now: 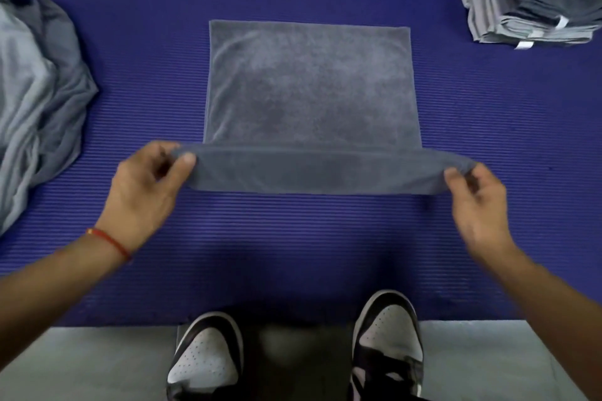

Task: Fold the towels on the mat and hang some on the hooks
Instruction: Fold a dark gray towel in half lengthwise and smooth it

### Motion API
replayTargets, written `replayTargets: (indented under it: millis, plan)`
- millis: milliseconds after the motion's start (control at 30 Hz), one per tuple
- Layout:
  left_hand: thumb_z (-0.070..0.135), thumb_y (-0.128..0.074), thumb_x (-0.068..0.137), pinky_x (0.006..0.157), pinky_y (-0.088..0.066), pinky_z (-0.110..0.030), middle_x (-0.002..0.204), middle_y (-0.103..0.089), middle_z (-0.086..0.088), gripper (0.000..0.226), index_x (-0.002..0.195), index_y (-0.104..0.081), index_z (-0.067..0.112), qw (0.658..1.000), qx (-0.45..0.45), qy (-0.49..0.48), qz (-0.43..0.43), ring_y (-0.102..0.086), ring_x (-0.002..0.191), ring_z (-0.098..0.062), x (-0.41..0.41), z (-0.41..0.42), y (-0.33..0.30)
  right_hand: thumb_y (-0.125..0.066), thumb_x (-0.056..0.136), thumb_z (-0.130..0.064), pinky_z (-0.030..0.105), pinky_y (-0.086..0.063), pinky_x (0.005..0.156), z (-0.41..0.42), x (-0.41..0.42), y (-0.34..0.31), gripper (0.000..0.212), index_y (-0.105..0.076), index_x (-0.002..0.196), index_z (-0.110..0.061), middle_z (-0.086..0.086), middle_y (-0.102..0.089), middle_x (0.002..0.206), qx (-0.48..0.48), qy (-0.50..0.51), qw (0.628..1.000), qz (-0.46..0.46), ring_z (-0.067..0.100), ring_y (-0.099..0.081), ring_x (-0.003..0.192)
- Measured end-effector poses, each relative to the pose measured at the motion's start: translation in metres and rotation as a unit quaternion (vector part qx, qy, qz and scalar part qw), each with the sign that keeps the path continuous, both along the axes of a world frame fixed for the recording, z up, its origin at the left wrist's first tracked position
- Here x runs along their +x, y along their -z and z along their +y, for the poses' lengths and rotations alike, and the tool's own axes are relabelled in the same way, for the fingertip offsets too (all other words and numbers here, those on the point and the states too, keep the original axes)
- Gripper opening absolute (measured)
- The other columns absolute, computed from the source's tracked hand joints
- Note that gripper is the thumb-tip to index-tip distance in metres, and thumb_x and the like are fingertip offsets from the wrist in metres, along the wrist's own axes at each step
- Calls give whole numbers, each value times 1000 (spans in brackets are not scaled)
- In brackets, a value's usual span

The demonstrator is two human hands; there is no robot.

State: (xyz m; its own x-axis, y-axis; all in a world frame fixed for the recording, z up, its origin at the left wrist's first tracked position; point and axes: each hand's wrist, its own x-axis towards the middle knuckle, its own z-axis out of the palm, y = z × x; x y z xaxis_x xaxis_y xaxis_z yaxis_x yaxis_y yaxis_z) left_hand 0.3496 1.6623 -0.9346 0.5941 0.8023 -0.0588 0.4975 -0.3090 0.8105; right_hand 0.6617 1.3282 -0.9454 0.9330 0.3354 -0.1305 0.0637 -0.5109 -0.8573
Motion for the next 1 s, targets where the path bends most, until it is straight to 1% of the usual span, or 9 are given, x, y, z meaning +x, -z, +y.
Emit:
replayTargets:
  millis: [100, 167, 400, 500, 567, 700, 800, 900, 1000]
  plan:
    - [61, -58, 93, 89, -57, -55, 103, -73, -5, 34, 100, -60, 28, 994, -100, -32, -34, -70, 100, -25, 33, 32, 9, -51, 107, -26, 11, -51, 80, 32, 17, -10, 15, -59, 117, -19, -16, -66, 104, 25, -31, 999, -9, -10, -63, 91]
    - [65, -51, 95, 84, -56, -61, 99, -70, -7, 32, 96, -54, 33, 994, -107, -7, -8, -68, 94, -28, 38, 37, 17, -49, 108, -28, 10, -49, 76, 37, 23, -9, 17, -56, 117, -16, -17, -64, 103, -11, -70, 997, -19, -13, -61, 88]
    - [45, -36, 105, 66, -46, -38, 73, -47, 2, 25, 100, -44, 23, 995, -46, 84, 26, -43, 63, -6, 0, 1, 15, -45, 107, -39, 46, -51, 81, -12, 6, 1, 21, -53, 113, -20, -12, -63, 101, -132, -123, 982, -63, 18, -61, 95]
    - [50, -36, 99, 69, -44, -20, 78, -55, 8, 28, 98, -48, 25, 992, -68, 97, 38, -50, 69, -2, -31, -26, 12, -46, 103, -50, 45, -51, 81, -41, -20, 1, 29, -55, 104, -22, -13, -65, 99, -137, -123, 983, -20, 14, -63, 92]
    - [55, -37, 94, 69, -42, -16, 81, -59, 13, 28, 95, -50, 31, 992, -78, 80, 61, -55, 72, -2, -46, -39, 12, -52, 105, -37, 45, -54, 80, -56, -36, 0, 14, -57, 99, -25, -11, -67, 94, -136, -126, 982, 15, 9, -64, 90]
    - [37, -43, 106, 66, -39, -9, 81, -57, -3, 21, 103, -52, 17, 997, -38, 43, 51, -49, 69, -4, -37, -36, 0, -54, 103, -31, 34, -53, 73, -43, -36, -6, 13, -60, 92, -25, 1, -70, 90, -88, -103, 990, 35, 21, -66, 88]
    - [30, -39, 106, 63, -37, -9, 78, -50, -2, 14, 103, -48, 19, 999, 20, 42, 29, -43, 65, -2, -4, -14, -12, -52, 104, -26, 23, -56, 77, -7, -13, -24, 17, -62, 105, -13, -10, -73, 92, 26, -90, 995, 42, 11, -69, 88]
    - [35, -39, 107, 61, -37, -11, 78, -49, 4, 13, 95, -43, 32, 998, 51, 27, 13, -46, 63, 1, 20, 11, -16, -55, 101, -27, 22, -56, 78, 25, 5, -46, 14, -64, 108, -20, -9, -71, 96, 121, -122, 983, 63, 7, -65, 89]
    - [39, -39, 107, 57, -37, -12, 76, -51, 2, 16, 95, -44, 30, 998, 52, 27, 15, -46, 63, -3, 30, 24, -20, -55, 103, -19, 25, -58, 67, 36, 17, -54, 12, -66, 104, -18, 6, -69, 91, 84, -174, 978, 80, 15, -67, 79]
